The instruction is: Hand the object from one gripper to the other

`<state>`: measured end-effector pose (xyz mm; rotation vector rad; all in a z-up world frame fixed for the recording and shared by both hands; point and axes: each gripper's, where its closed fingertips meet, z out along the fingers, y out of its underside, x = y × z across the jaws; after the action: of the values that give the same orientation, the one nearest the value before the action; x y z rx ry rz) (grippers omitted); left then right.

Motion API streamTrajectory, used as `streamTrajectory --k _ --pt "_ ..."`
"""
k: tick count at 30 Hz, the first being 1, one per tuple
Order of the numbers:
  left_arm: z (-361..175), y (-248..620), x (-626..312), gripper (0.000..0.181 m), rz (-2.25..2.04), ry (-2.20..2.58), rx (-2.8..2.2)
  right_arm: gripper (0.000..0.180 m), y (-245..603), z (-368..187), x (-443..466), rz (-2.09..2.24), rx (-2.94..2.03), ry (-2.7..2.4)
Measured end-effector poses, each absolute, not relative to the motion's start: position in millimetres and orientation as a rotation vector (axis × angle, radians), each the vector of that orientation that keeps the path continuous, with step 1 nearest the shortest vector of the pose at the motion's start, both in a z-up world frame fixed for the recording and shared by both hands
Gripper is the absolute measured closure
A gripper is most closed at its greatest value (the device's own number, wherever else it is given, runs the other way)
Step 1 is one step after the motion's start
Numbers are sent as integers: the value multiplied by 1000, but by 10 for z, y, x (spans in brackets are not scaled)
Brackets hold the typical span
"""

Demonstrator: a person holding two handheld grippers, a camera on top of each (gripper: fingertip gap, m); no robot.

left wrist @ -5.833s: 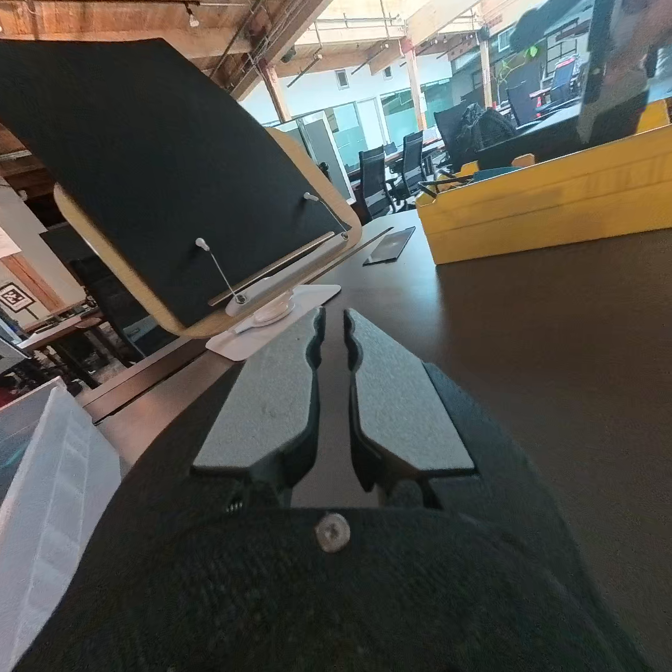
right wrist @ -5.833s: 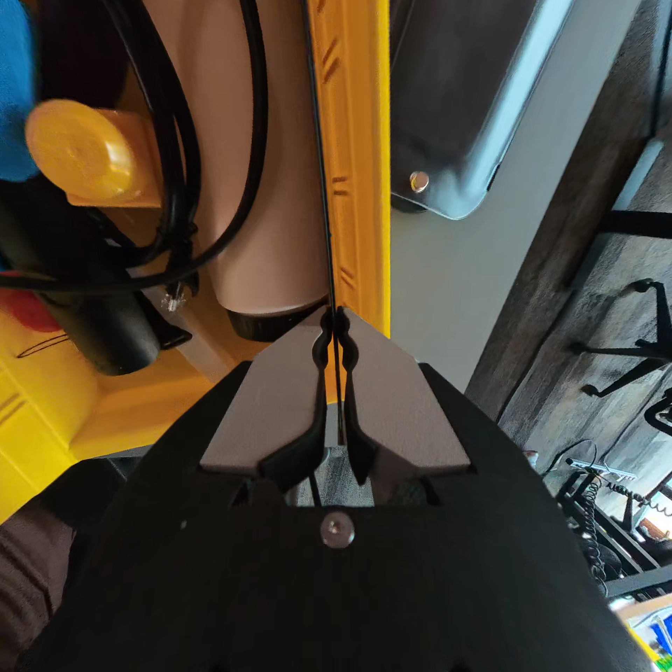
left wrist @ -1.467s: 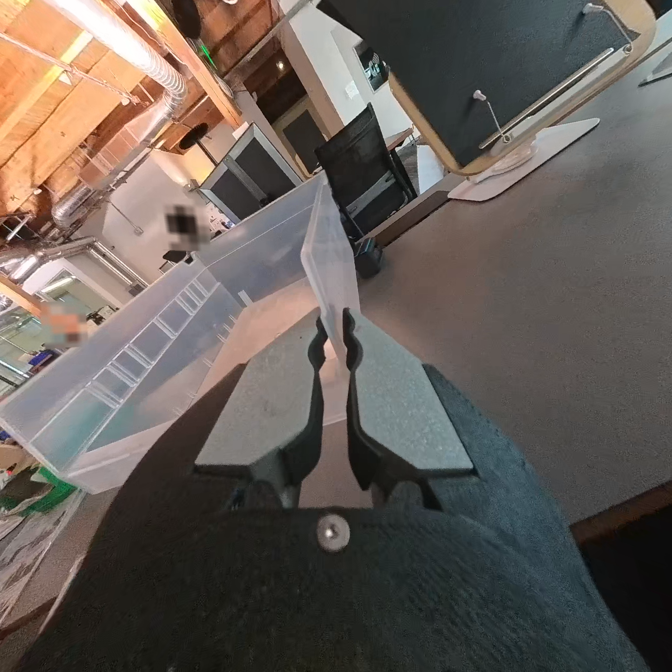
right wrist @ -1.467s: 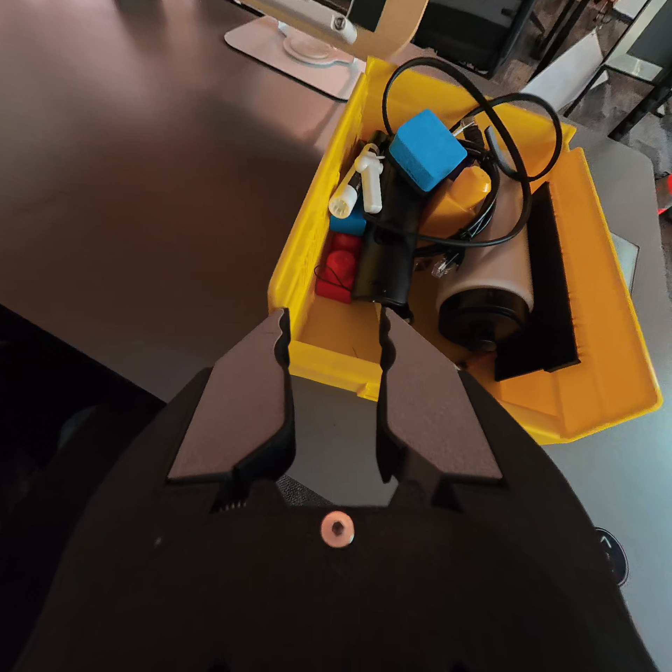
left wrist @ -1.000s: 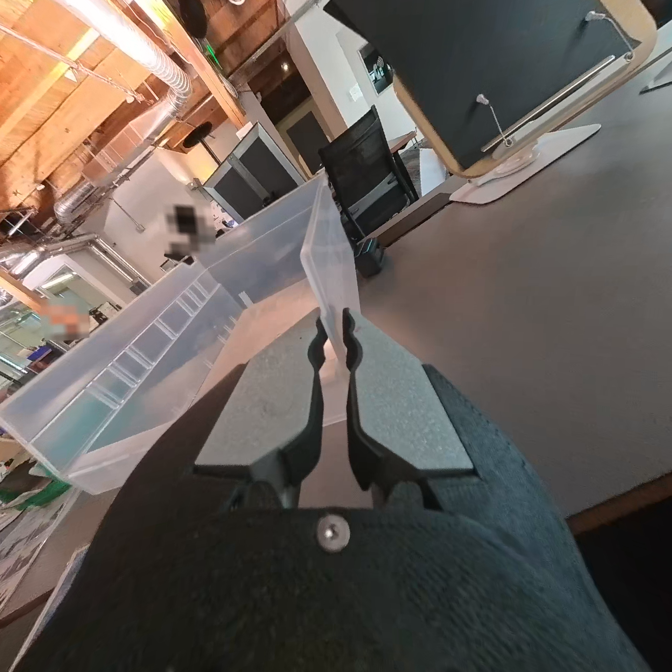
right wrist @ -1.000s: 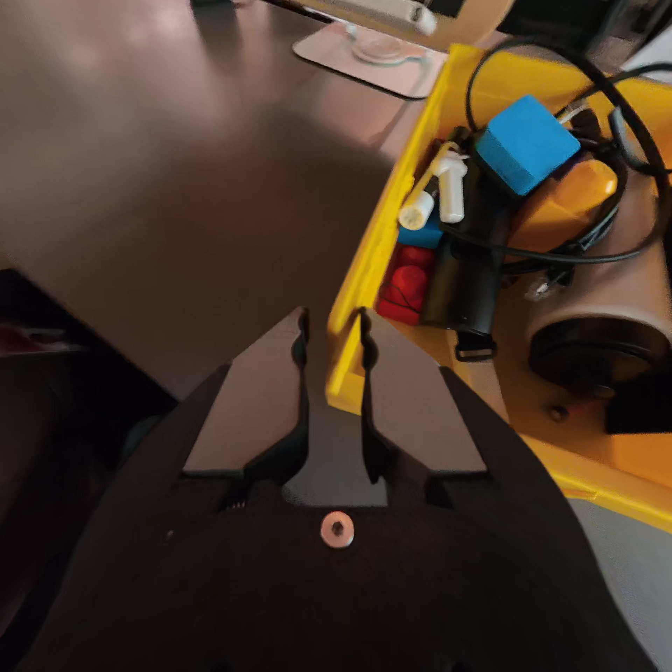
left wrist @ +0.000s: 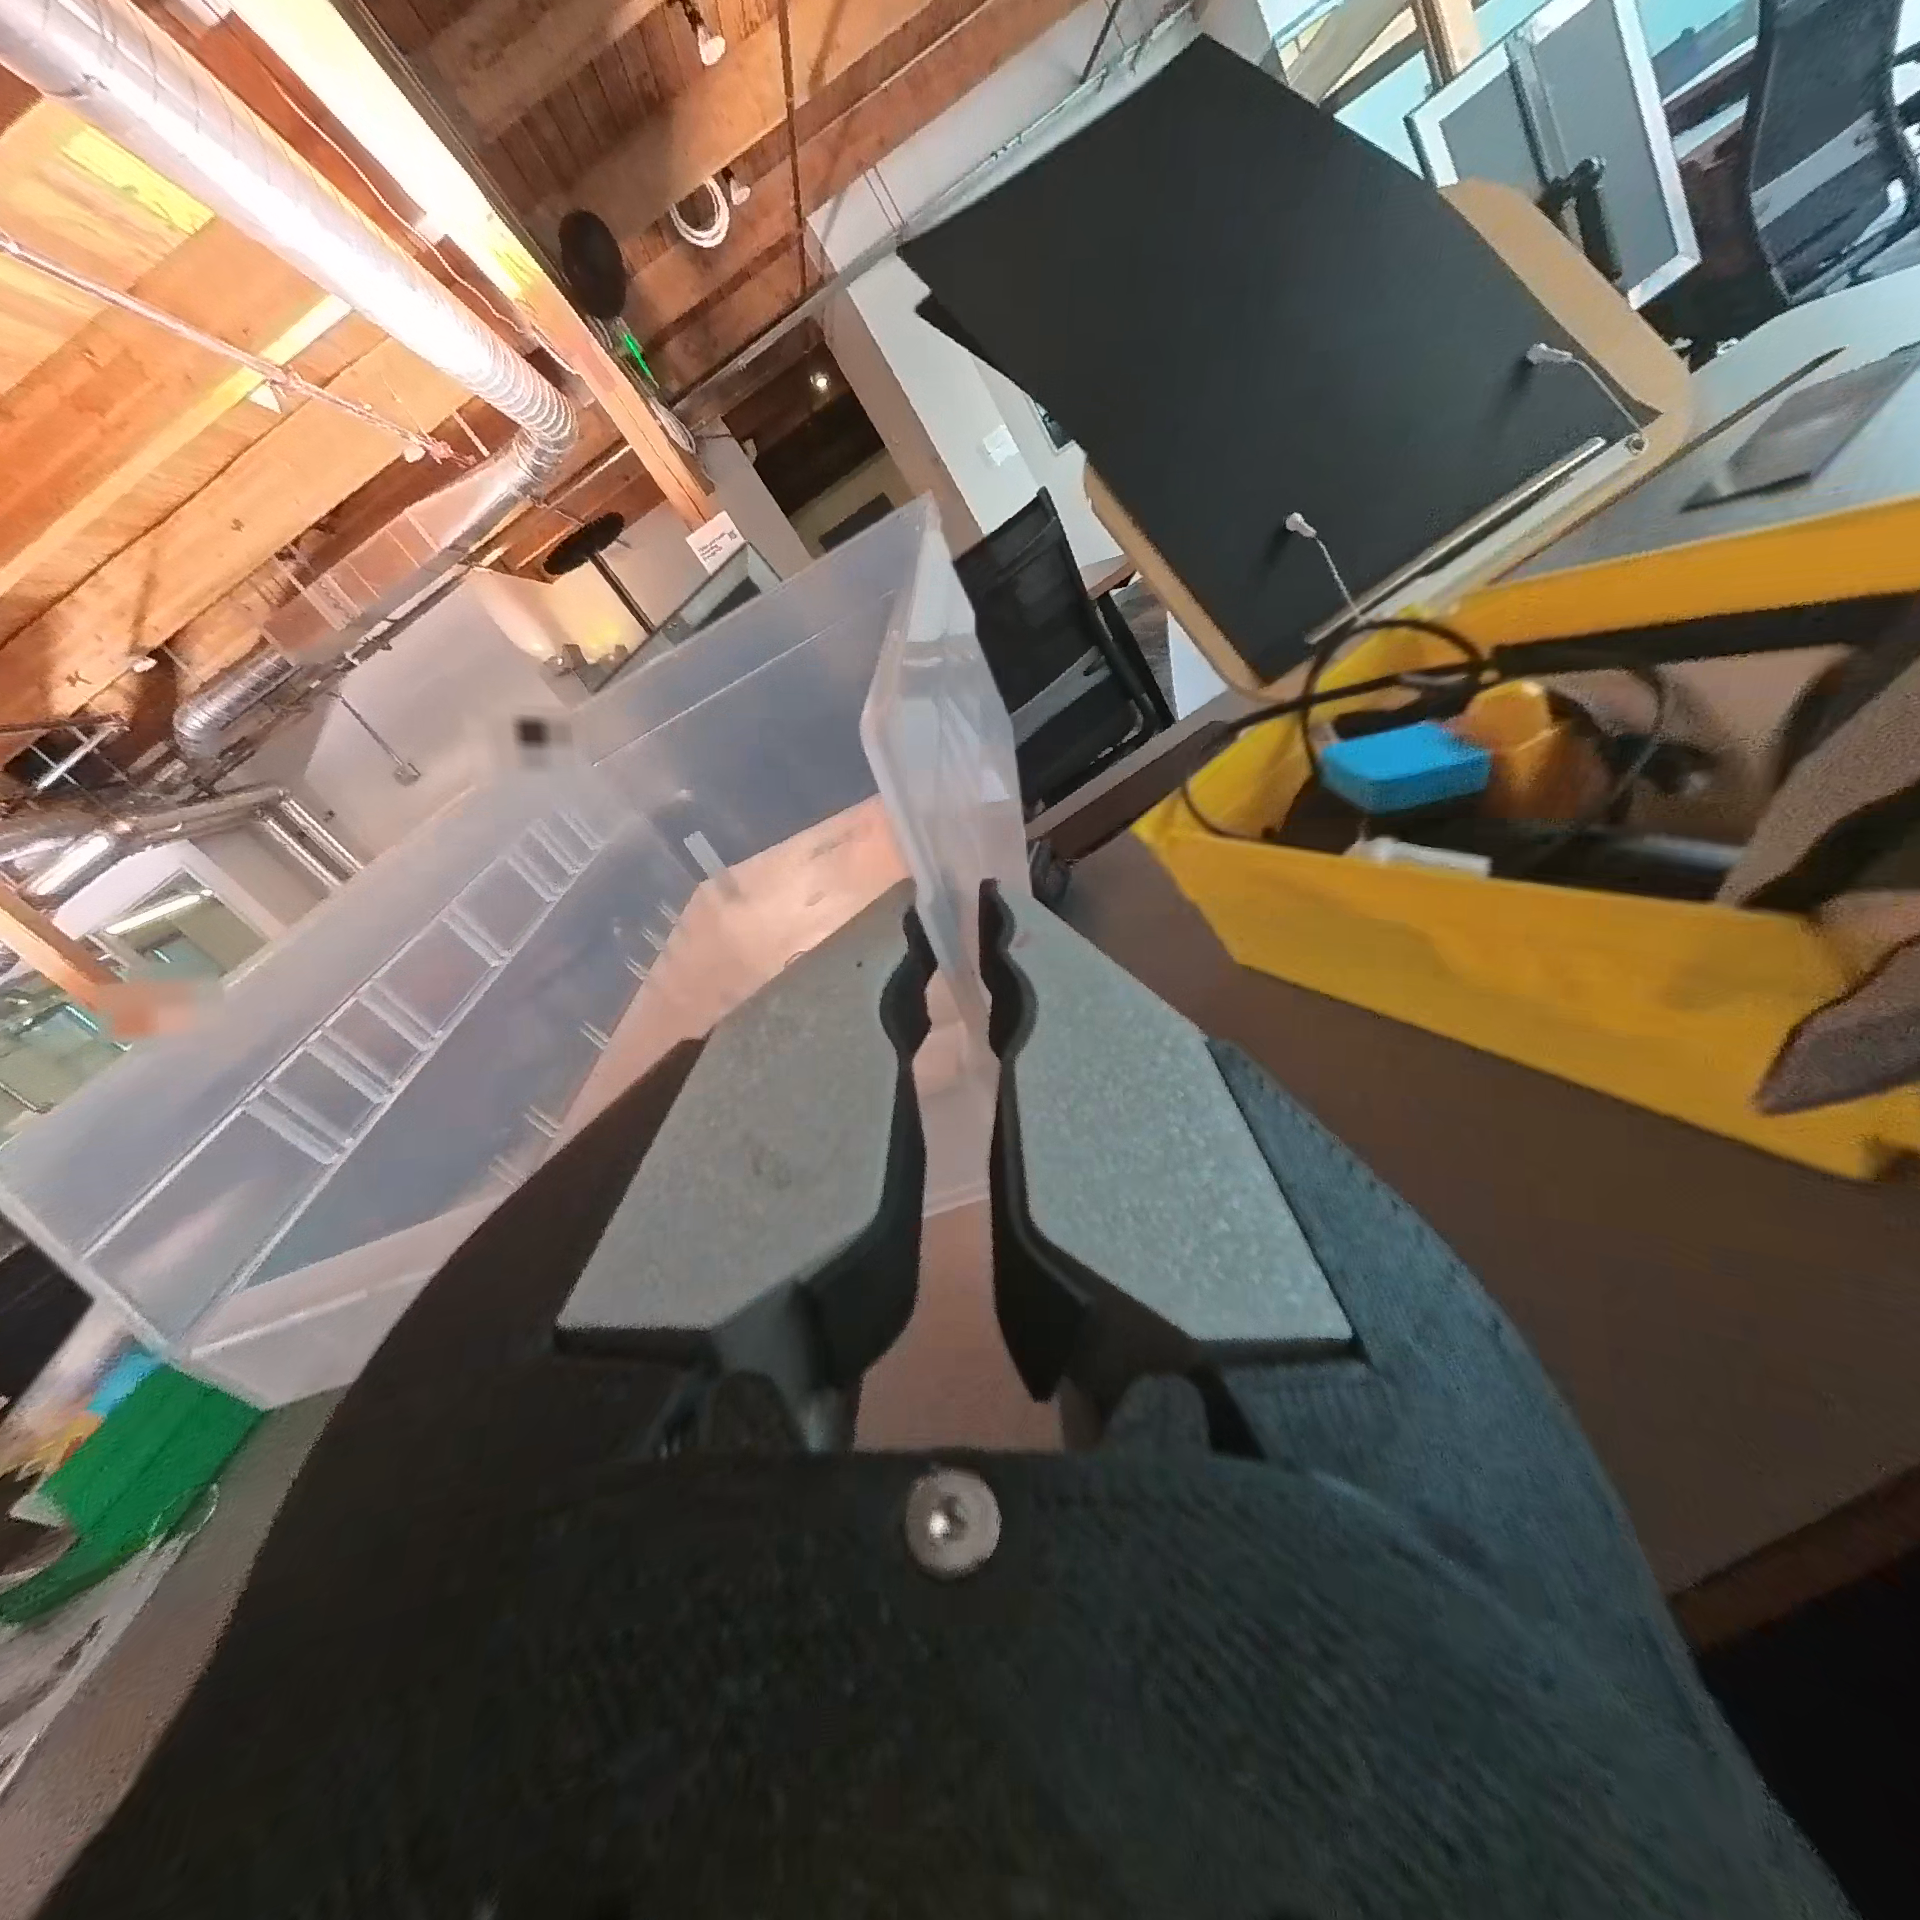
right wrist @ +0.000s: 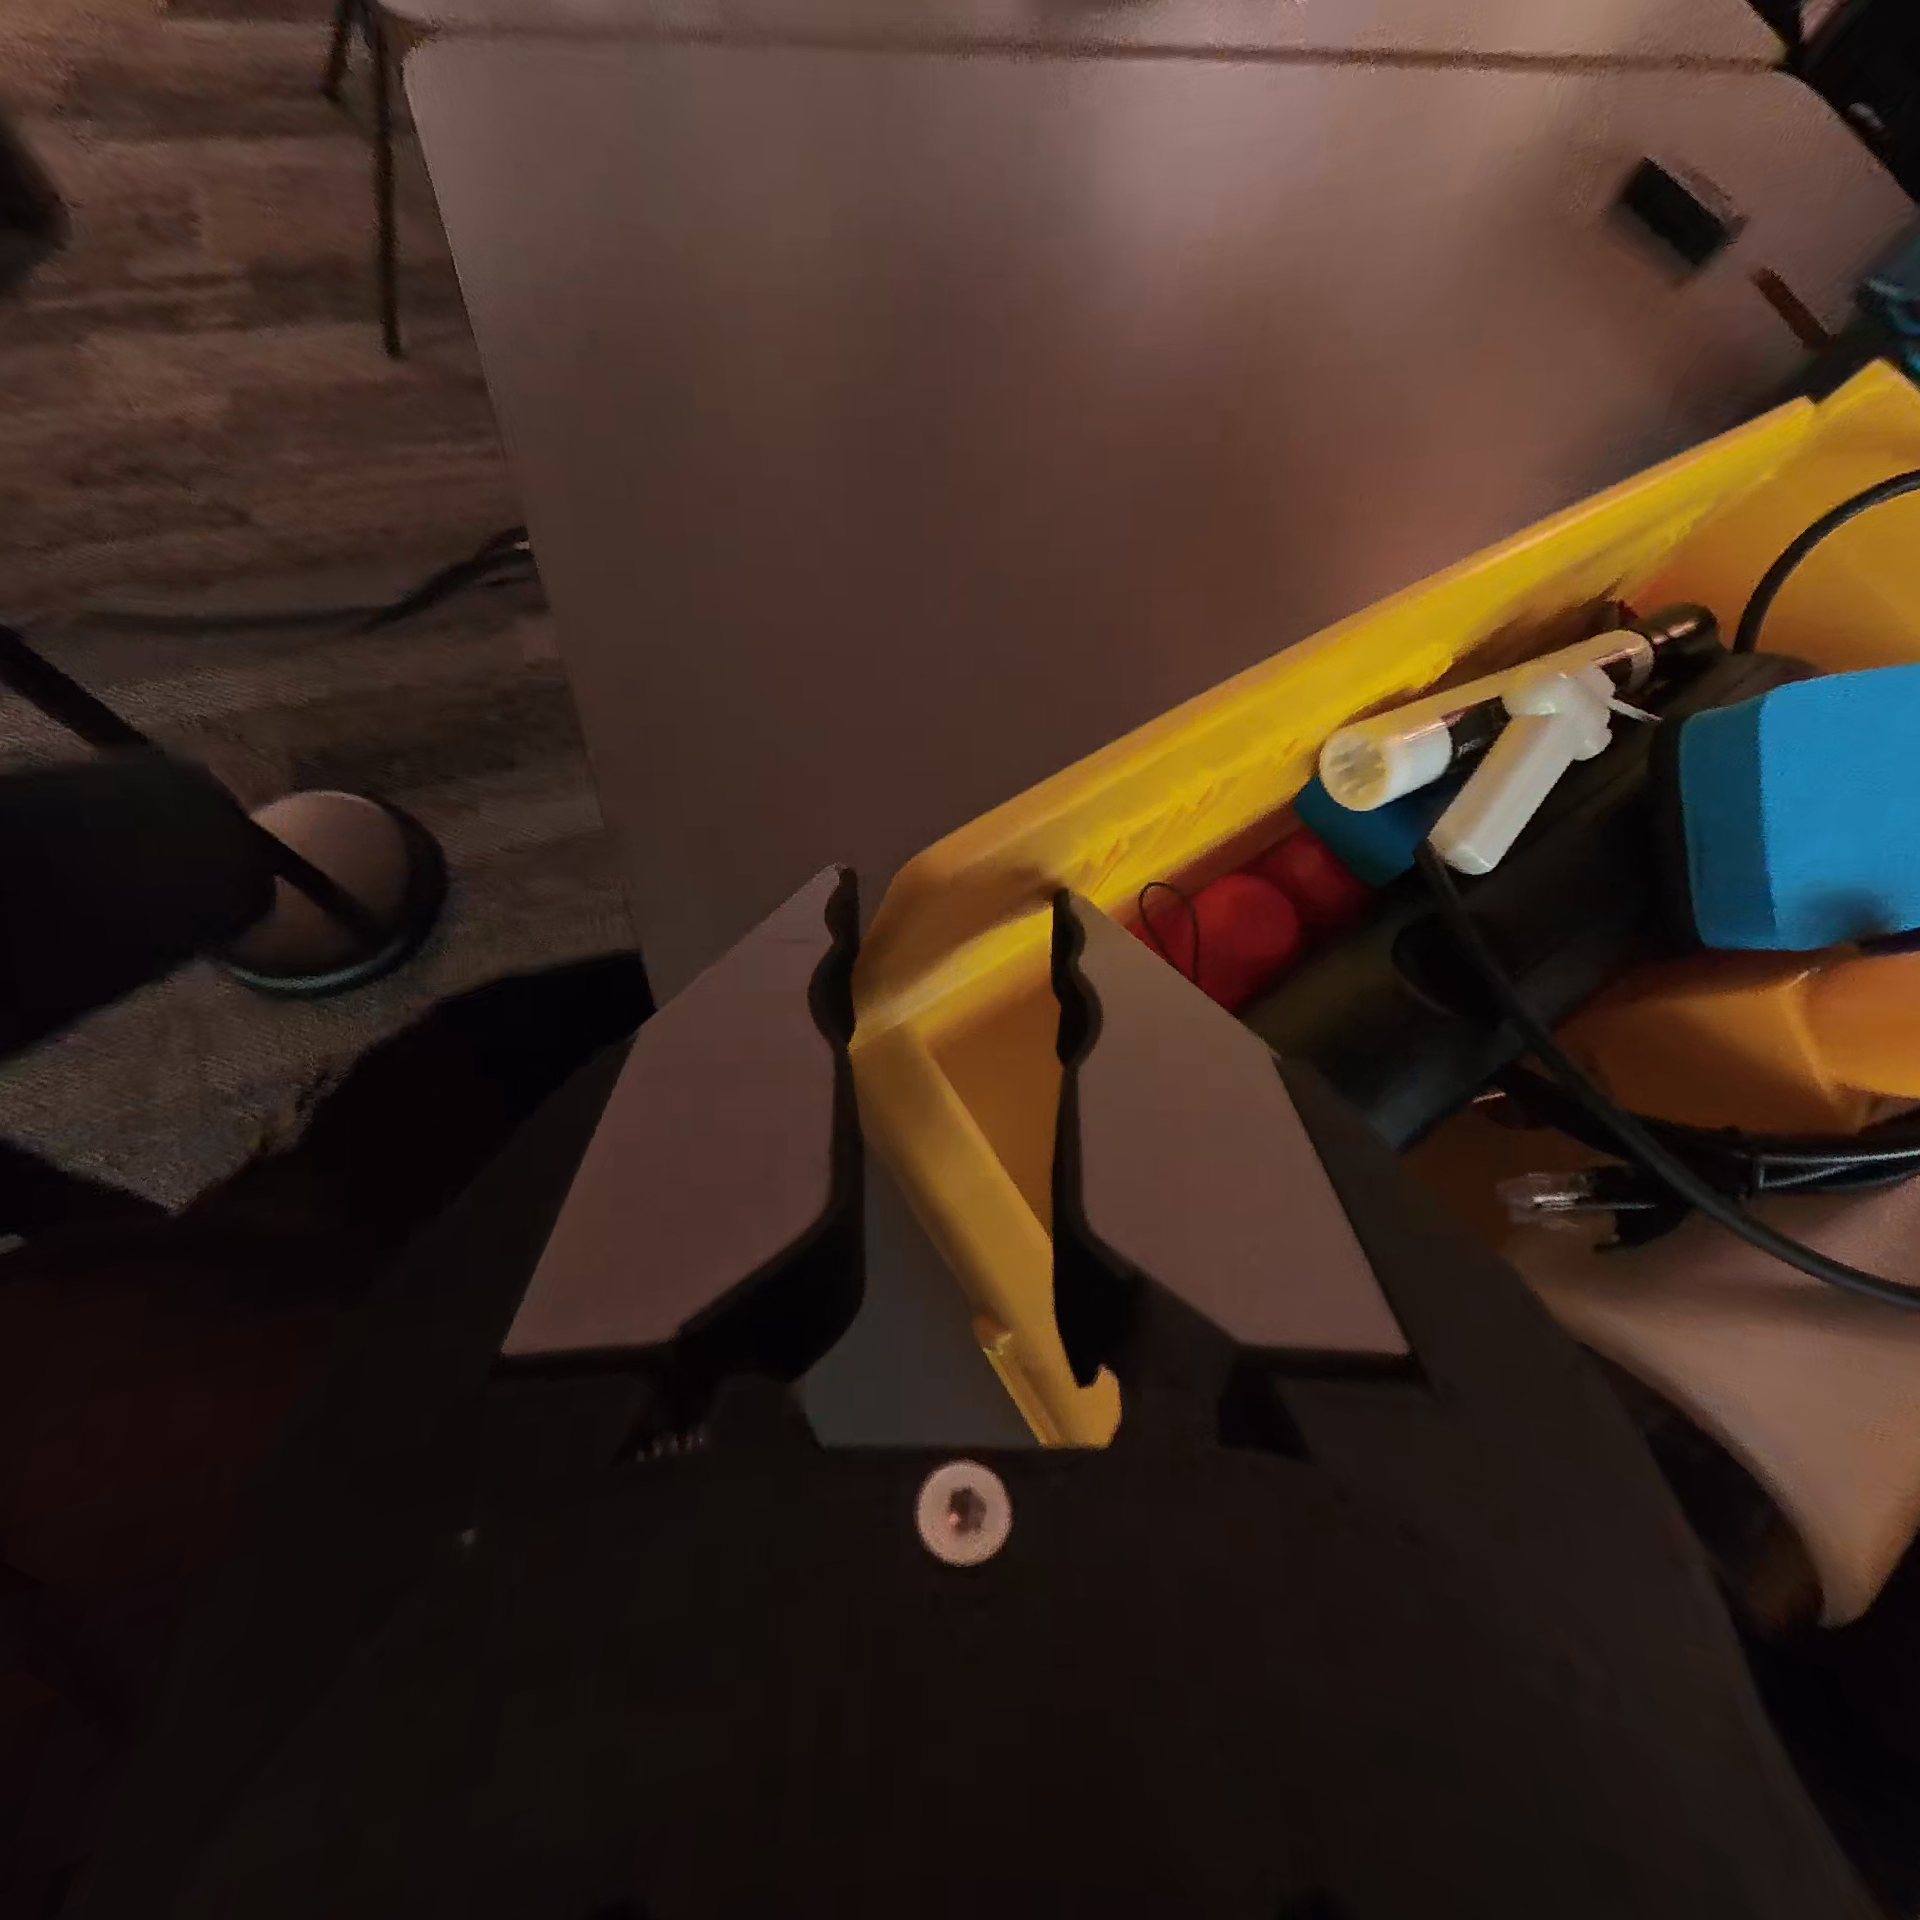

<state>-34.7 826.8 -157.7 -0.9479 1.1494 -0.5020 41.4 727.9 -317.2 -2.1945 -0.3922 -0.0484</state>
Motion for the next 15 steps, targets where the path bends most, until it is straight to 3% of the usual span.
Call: streamTrajectory --k 1,4,7,15 --pt "-1555 8281 -364 176 -504 1137 -950 142 7483 -3179 307 -21 -2193 -417" --pt "-1511 8334 -418 177 -508 1098 -960 127 8064 -3122 132 21 -2153 -488" --pt "-1491 8367 -490 177 -516 1085 -968 129 8203 -2838 -102 216 -2091 -419" --pt "-1383 8122 -488 177 -642 1123 -910 122 7078 -2181 241 279 -1943 -477"
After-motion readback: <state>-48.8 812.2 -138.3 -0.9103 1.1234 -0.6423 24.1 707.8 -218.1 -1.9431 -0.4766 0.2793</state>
